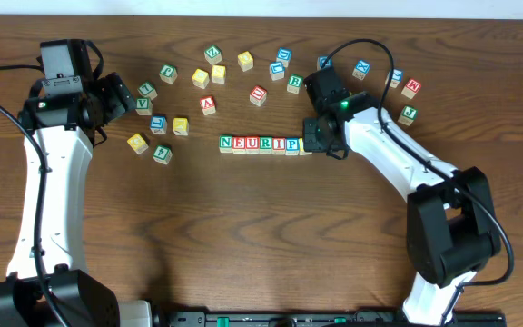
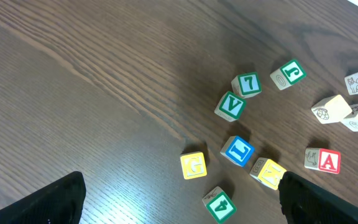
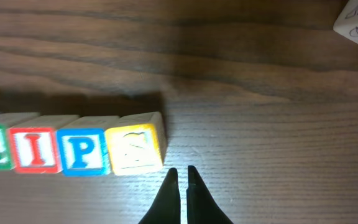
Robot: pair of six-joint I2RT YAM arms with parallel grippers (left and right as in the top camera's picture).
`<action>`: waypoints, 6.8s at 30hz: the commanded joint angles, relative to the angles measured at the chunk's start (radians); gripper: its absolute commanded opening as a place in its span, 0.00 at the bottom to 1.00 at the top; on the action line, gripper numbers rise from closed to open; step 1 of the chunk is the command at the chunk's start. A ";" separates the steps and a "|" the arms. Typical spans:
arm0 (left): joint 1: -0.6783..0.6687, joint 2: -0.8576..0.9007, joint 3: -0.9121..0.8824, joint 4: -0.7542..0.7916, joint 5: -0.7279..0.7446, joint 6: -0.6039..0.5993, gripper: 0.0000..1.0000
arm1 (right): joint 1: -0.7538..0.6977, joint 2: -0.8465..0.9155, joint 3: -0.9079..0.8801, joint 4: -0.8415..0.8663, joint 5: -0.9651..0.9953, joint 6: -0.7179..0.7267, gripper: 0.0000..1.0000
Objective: Spell out NEURIPS
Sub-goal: 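Nudge S flush and square with the row using the right gripper, then raise the right gripper and retract it to the upper right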
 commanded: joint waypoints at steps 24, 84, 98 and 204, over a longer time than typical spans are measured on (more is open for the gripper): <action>0.003 0.008 0.013 0.000 -0.006 0.002 0.98 | 0.004 0.095 -0.003 0.035 -0.011 0.013 0.01; 0.003 0.008 0.013 0.000 -0.006 0.002 0.98 | -0.023 -0.022 -0.002 -0.014 -0.039 0.005 0.03; 0.003 0.008 0.013 0.000 -0.006 0.002 0.98 | -0.086 -0.295 -0.002 -0.098 -0.036 -0.039 0.14; 0.003 0.008 0.013 0.000 -0.006 0.002 0.98 | -0.136 -0.772 -0.002 -0.262 -0.054 -0.046 0.99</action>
